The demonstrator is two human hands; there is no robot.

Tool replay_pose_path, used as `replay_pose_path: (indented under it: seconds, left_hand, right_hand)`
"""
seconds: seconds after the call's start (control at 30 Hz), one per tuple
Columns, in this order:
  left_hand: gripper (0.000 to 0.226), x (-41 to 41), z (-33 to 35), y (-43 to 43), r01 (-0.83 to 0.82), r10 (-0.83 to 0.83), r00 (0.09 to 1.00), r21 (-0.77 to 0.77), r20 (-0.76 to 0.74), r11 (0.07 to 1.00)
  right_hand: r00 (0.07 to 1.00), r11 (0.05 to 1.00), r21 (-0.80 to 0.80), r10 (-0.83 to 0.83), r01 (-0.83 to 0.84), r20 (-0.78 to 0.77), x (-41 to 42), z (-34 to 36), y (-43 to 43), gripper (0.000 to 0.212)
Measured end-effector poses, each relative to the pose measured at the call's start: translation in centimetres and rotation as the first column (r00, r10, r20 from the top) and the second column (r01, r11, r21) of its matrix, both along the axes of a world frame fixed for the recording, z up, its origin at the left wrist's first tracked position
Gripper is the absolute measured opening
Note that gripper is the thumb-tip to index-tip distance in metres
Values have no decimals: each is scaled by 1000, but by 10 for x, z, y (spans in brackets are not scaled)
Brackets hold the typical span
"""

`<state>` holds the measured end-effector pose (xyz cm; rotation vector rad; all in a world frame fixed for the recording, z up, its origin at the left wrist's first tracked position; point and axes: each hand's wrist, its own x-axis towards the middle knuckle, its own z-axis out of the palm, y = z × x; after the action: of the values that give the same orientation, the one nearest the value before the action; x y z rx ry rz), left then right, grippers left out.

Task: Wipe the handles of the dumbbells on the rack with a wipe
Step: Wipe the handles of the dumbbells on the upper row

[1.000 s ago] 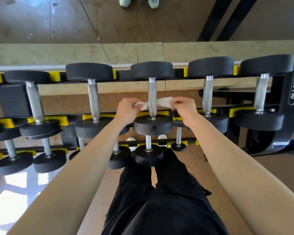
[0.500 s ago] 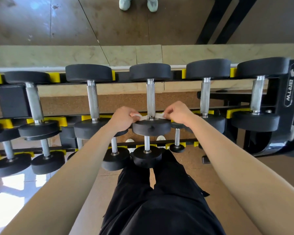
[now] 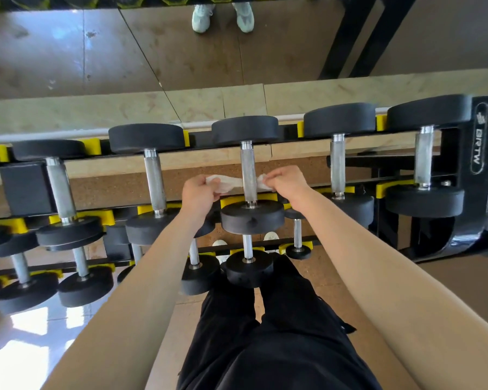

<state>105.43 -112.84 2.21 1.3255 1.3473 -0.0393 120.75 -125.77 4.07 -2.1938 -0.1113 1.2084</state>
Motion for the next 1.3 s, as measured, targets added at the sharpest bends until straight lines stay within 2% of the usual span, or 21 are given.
replay_pose_path:
  seconds: [0.07, 0.17, 0.23, 0.4, 0.47, 0.53, 0.57, 0.63, 0.67, 0.7, 0.8, 0.87, 0.97, 1.03, 1.1, 1.2, 1.3]
  left_hand:
    - [38, 4, 1, 2, -94, 96, 994, -41, 57, 995]
    - [43, 30, 2, -8, -124, 129, 990, -88, 59, 988]
    - [41, 41, 3, -14, -146, 154, 986, -116, 64, 982]
    - [10, 34, 12, 7, -393, 413, 896, -141, 163, 909]
    - [7, 41, 14, 10, -441, 466, 862, -158, 200, 884]
    - [7, 55, 14, 5, -432, 469, 861, -203, 198, 879]
    - [4, 64, 14, 1, -408, 454, 870, -237, 193, 882]
    - [12, 75, 17, -4, -395, 454, 874, -294, 170, 870]
    - [12, 76, 18, -4, -413, 477, 865, -321, 154, 852]
    - [6, 75, 20, -2, -435, 507, 849, -346, 152, 832]
    - [6, 60, 28, 5, -503, 608, 771, -406, 188, 763]
    - [17, 48, 32, 6, -516, 639, 735, -421, 230, 746]
    - [8, 38, 42, 1, -426, 557, 761, -391, 334, 816]
    - [10, 34, 51, -8, -308, 460, 787, -384, 411, 871]
    - [12, 30, 56, -20, -195, 375, 798, -387, 472, 901]
    - [17, 29, 61, -40, -60, 264, 815, -379, 515, 923]
    - [18, 33, 69, -67, 32, 180, 847, -385, 501, 922]
  right_hand:
    - [997, 997, 15, -77, 77, -13, 0, -2, 3, 19]
    - [953, 951, 69, -301, 302, -18, 17, 0, -1, 19]
    - [919, 914, 100, -395, 394, -13, 24, 2, 1, 19]
    - [923, 914, 128, -376, 384, -84, 11, 0, 32, 19]
    - [923, 922, 93, -362, 375, -130, 15, -2, 38, 27]
    - [851, 851, 138, -468, 507, -240, 29, -1, 36, 33]
    - [771, 768, 161, -557, 620, -308, 37, -1, 32, 32]
    - [595, 613, 107, -688, 783, -416, 46, 5, 28, 23]
    - [532, 566, 73, -713, 821, -457, 46, 5, 28, 20]
    - [508, 546, 76, -706, 834, -493, 45, 3, 30, 20]
    - [646, 671, 135, -609, 729, -459, 31, -9, 41, 30]
    - [710, 749, 106, -560, 654, -427, 17, -12, 41, 24]
    - [776, 807, 157, -466, 570, -425, 4, -9, 34, 28]
    - [840, 838, 191, -441, 512, -317, -1, -2, 18, 28]
    - [874, 842, 264, -404, 470, -268, -6, 13, -4, 29]
    - [872, 782, 455, -221, 426, -437, -17, 38, -42, 38]
    - [890, 791, 505, -104, 345, -444, -25, 54, -73, 52]
